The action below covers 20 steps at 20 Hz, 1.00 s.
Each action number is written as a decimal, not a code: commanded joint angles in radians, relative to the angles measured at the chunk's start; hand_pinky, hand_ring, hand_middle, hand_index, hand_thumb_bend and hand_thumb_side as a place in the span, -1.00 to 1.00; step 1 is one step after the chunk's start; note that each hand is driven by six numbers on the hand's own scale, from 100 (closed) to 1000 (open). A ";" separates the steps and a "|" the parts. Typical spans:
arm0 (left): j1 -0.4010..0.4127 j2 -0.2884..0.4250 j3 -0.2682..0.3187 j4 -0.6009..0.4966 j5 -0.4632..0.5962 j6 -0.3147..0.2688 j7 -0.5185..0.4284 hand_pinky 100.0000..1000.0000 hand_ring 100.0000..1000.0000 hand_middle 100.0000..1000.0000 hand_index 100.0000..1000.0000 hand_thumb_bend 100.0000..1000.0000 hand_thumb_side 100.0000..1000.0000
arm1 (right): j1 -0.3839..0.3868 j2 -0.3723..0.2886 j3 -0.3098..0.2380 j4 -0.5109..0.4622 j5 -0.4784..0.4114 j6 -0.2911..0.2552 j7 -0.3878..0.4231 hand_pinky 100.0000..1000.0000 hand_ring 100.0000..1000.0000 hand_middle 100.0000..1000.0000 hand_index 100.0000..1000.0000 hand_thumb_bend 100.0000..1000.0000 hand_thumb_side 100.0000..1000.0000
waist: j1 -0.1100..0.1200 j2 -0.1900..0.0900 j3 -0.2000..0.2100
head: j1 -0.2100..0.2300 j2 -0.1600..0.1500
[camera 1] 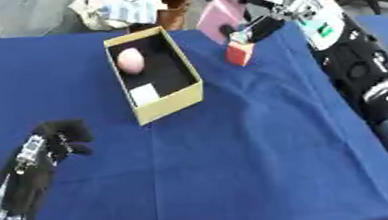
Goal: Pick up objects on the table and place them in the box.
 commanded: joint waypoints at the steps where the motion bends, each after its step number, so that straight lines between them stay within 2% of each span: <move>1: -0.017 0.003 -0.004 -0.017 0.006 -0.002 -0.008 0.20 0.33 0.21 0.46 -1.00 0.86 | -0.035 0.026 -0.025 0.005 0.037 -0.209 0.221 -0.58 -0.27 0.04 1.00 -1.00 -1.00 | -0.009 -0.012 0.008 | -0.019 -0.016; 8: -0.027 -0.003 -0.012 -0.018 0.012 -0.002 -0.018 0.20 0.33 0.21 0.46 -1.00 0.86 | -0.035 0.119 -0.020 0.021 0.163 -0.209 0.215 -0.47 -0.19 0.11 1.00 -1.00 -1.00 | -0.009 -0.008 0.031 | -0.046 -0.026; 15: -0.029 -0.005 -0.015 -0.018 0.014 -0.001 -0.024 0.20 0.33 0.21 0.46 -1.00 0.85 | -0.021 0.180 0.027 0.014 0.291 -0.209 0.216 -0.11 0.07 0.34 1.00 -1.00 -1.00 | -0.010 -0.010 0.037 | -0.056 -0.026; 17: -0.029 -0.005 -0.015 -0.018 0.015 -0.002 -0.024 0.20 0.33 0.21 0.46 -1.00 0.85 | -0.018 0.187 0.042 0.012 0.325 -0.209 0.213 0.06 0.20 0.41 1.00 -1.00 -0.88 | -0.010 -0.011 0.036 | -0.056 -0.026; 18: -0.029 -0.005 -0.015 -0.018 0.015 -0.002 -0.024 0.20 0.33 0.21 0.46 -1.00 0.84 | -0.016 0.189 0.049 0.012 0.343 -0.209 0.211 0.16 0.28 0.45 1.00 -1.00 -0.68 | -0.010 -0.012 0.035 | -0.056 -0.026; 20: -0.029 -0.004 -0.015 -0.018 0.015 -0.002 -0.024 0.20 0.33 0.21 0.46 -1.00 0.85 | -0.013 0.191 0.059 0.013 0.377 -0.209 0.203 0.32 0.41 0.53 1.00 -1.00 -0.48 | -0.010 -0.013 0.034 | -0.057 -0.027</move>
